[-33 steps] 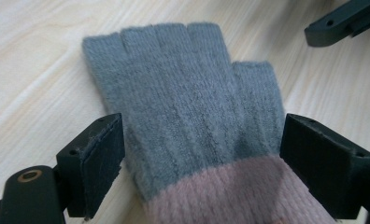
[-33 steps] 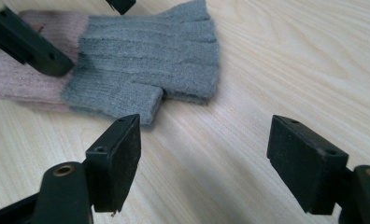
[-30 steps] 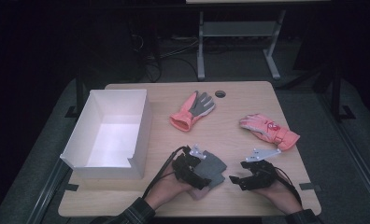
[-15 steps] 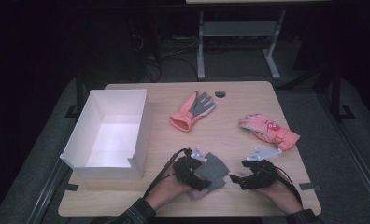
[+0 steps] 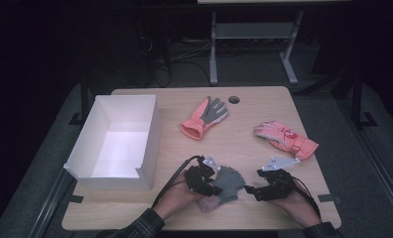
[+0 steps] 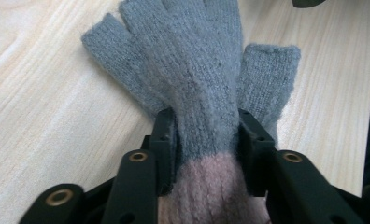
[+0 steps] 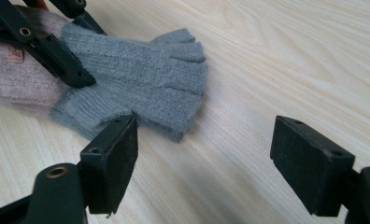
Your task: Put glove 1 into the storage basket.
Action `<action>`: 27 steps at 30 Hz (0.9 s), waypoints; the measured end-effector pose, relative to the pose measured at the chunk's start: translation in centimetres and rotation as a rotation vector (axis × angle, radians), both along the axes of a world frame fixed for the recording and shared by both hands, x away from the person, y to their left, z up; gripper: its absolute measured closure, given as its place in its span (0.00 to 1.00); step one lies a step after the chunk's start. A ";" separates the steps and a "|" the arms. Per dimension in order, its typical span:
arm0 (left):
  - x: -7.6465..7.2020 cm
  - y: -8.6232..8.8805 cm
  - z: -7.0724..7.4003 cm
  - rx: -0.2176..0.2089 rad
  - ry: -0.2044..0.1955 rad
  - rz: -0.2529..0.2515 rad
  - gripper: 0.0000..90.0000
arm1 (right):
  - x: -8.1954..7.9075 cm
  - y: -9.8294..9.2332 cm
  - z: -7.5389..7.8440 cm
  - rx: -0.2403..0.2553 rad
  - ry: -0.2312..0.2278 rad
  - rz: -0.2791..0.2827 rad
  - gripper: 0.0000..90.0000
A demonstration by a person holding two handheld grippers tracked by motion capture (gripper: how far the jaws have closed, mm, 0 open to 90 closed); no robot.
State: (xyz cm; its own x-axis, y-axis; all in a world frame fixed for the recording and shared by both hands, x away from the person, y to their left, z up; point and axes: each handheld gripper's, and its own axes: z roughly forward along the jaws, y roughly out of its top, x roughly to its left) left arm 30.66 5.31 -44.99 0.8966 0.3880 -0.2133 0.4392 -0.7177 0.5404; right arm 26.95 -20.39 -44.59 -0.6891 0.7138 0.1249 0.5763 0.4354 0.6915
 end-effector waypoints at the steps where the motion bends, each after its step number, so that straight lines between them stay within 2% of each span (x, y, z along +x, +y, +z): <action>1: 0.0 0.0 0.0 0.001 -0.001 -0.004 0.73 | 0.0 0.0 0.0 0.001 0.000 -0.002 0.26; 7: 0.1 0.1 0.1 -0.013 -0.001 -0.011 0.76 | 0.0 -0.1 0.1 0.003 -0.005 -0.008 0.26; 11: 0.3 0.3 0.4 -0.040 0.023 -0.023 0.77 | 0.1 -0.3 0.2 0.007 -0.014 -0.014 0.26; 18: 0.6 0.8 2.0 -0.063 0.016 -0.014 0.77 | 0.1 -0.5 0.2 0.016 -0.018 -0.028 0.23; 27: 1.4 2.4 4.3 -0.097 0.013 0.042 0.77 | 0.2 -0.6 0.2 0.024 -0.013 -0.035 0.19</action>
State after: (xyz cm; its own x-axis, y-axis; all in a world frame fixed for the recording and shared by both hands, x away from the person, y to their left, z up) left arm 32.10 7.71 -40.74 0.8769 0.4020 -0.2634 0.4752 -0.6435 0.6001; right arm 27.15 -20.95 -44.35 -0.6652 0.7347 0.1334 0.5818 0.3980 0.7093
